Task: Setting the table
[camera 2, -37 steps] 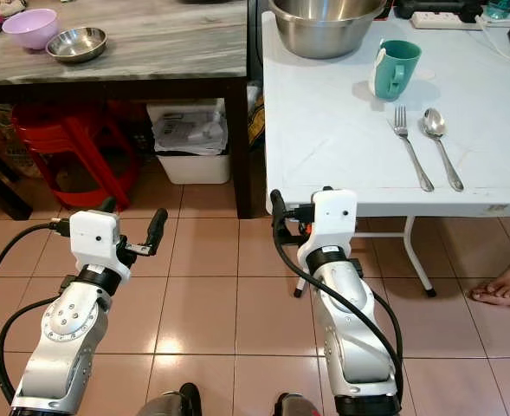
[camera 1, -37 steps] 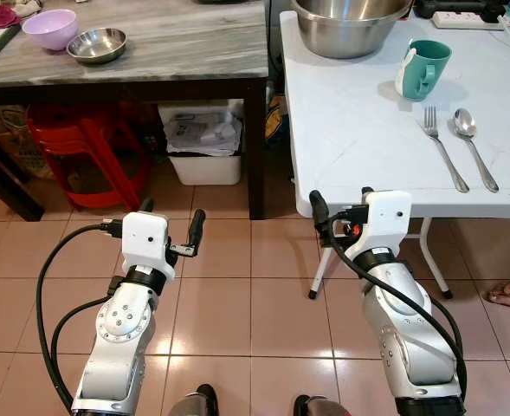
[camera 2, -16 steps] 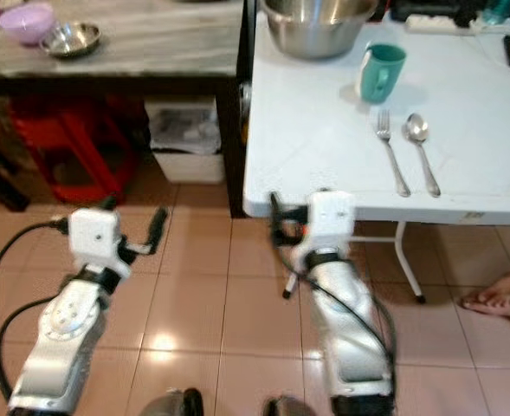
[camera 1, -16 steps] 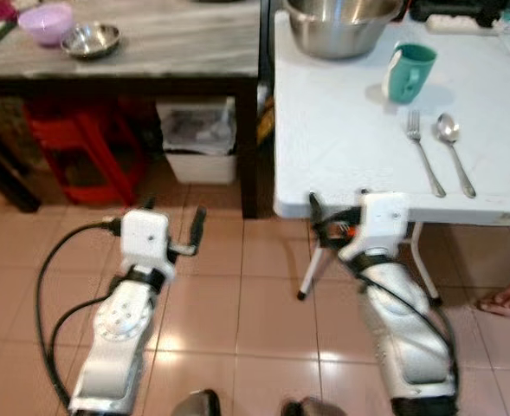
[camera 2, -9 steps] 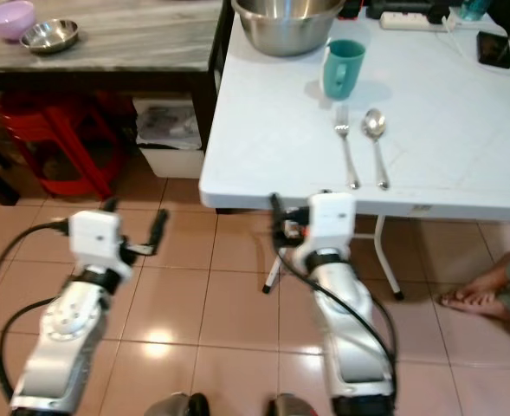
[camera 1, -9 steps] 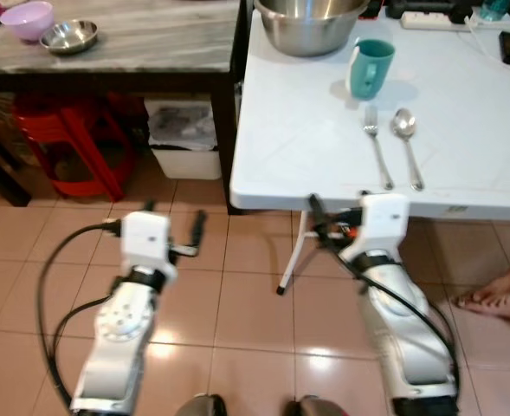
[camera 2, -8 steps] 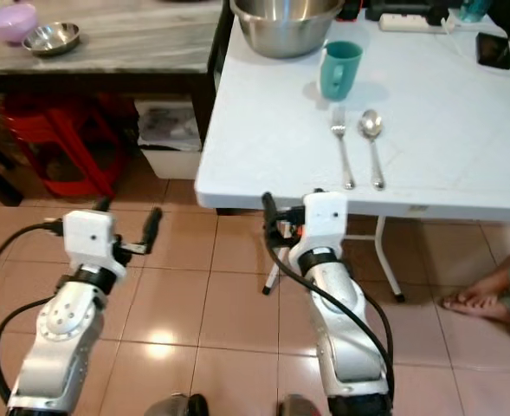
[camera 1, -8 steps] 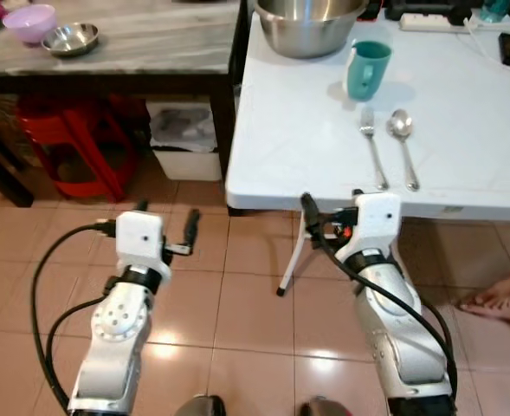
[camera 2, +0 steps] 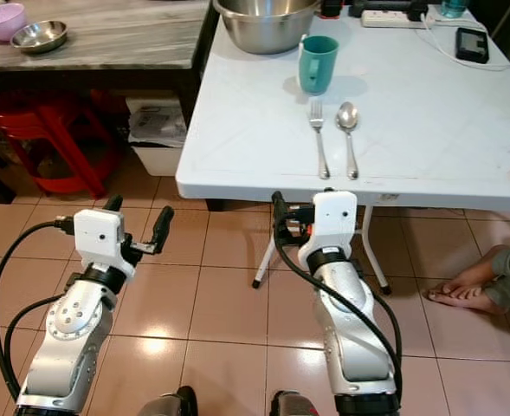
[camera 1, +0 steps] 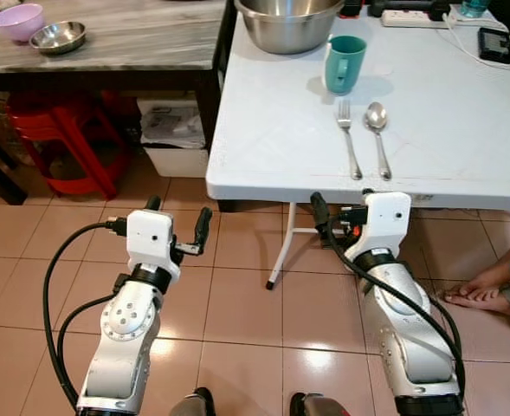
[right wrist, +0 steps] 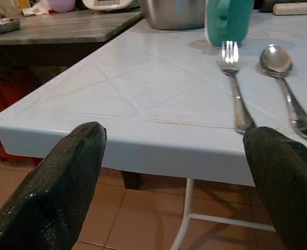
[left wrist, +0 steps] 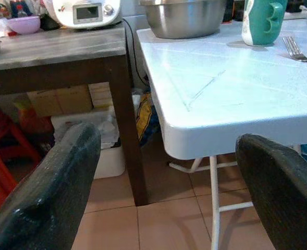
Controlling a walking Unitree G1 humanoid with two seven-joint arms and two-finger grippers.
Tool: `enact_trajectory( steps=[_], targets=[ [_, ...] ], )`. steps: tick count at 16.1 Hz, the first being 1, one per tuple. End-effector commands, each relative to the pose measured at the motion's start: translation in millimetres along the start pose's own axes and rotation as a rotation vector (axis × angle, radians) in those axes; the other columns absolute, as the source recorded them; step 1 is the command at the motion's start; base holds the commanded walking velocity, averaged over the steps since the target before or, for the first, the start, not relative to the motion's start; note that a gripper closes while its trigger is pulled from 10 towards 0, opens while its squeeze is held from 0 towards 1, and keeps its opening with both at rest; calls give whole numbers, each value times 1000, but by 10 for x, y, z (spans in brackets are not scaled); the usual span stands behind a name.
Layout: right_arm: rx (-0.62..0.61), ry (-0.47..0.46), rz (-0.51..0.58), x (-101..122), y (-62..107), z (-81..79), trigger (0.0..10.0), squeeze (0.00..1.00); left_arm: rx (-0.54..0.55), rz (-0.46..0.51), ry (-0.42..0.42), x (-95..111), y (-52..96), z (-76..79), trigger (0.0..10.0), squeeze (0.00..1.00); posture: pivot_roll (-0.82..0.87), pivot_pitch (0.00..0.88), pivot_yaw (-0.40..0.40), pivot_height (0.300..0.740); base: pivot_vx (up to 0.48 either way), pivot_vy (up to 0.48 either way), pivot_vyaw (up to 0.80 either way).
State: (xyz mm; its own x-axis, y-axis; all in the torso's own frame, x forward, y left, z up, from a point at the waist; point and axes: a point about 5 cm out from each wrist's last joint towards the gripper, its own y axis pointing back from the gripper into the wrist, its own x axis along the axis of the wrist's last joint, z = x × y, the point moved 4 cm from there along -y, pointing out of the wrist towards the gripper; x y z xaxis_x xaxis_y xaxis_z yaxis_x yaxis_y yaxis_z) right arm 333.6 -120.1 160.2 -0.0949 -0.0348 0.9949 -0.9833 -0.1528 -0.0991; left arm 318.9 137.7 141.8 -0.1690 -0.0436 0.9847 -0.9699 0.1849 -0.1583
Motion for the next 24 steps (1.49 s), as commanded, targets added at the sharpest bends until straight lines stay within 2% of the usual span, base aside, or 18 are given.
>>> enact_trajectory(
  steps=[1,4,11,13,14,17,24],
  targets=[
    [1,2,9,25,12,-12,10000,0,2,-10,-5,-22,31,-29,10000,0,-98,202,49,740,0,0,0],
    [2,6,7,25,14,-8,10000,0,1,-19,-2,-39,34,-19,10000,0,-101,203,46,740,0,-171,0],
    [5,10,12,33,3,-6,10000,0,3,-23,-2,-48,43,-23,10000,0,-93,198,43,740,0,-460,0],
    [-21,18,41,97,4,43,10000,0,4,-18,-19,-39,43,-32,10000,0,-90,193,40,740,0,-309,0],
    [-36,34,46,106,17,88,10000,0,8,-9,7,-24,41,-50,10000,0,-90,193,40,740,0,0,0],
    [-67,55,37,71,47,187,10000,0,7,-11,-3,-26,35,-61,10000,0,-91,188,40,740,0,0,0],
    [-99,59,47,95,48,209,10000,0,-37,9,46,9,-14,1,10000,0,-104,194,43,740,0,0,0]
  ],
)
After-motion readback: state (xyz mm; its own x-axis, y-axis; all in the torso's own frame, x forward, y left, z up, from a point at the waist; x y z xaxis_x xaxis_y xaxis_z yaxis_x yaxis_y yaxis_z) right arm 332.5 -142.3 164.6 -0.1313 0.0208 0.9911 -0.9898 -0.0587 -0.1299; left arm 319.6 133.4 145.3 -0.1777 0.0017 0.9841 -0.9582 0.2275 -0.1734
